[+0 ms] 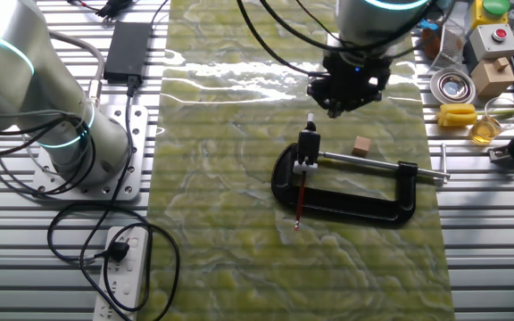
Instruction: Sharpen the pencil with a pencil sharpener
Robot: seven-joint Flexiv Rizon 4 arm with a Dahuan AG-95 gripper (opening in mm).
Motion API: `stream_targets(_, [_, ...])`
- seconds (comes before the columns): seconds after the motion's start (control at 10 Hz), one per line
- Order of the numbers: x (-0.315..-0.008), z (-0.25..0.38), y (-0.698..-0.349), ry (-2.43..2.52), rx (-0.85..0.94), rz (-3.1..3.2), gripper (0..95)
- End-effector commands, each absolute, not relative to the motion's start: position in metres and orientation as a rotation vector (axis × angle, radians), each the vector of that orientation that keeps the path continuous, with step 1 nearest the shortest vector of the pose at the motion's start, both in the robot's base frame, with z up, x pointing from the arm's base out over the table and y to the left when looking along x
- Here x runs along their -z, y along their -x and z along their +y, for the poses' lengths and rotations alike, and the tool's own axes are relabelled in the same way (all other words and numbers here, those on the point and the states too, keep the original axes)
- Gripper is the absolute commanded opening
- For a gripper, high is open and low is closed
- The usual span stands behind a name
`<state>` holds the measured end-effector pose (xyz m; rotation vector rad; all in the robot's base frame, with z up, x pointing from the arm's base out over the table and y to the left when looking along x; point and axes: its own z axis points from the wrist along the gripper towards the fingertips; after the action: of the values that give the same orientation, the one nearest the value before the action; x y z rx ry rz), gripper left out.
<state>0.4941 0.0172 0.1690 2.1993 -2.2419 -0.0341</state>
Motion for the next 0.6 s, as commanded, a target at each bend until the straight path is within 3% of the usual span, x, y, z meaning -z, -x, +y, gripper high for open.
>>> stream_targets(0.1, [-0.159,0.032,-0.489,-2.257,0.019,-2.182,19.0])
stream_targets(0.6, [-0.144,0.037,-0.476,-2.261,-0.001,-2.163,19.0])
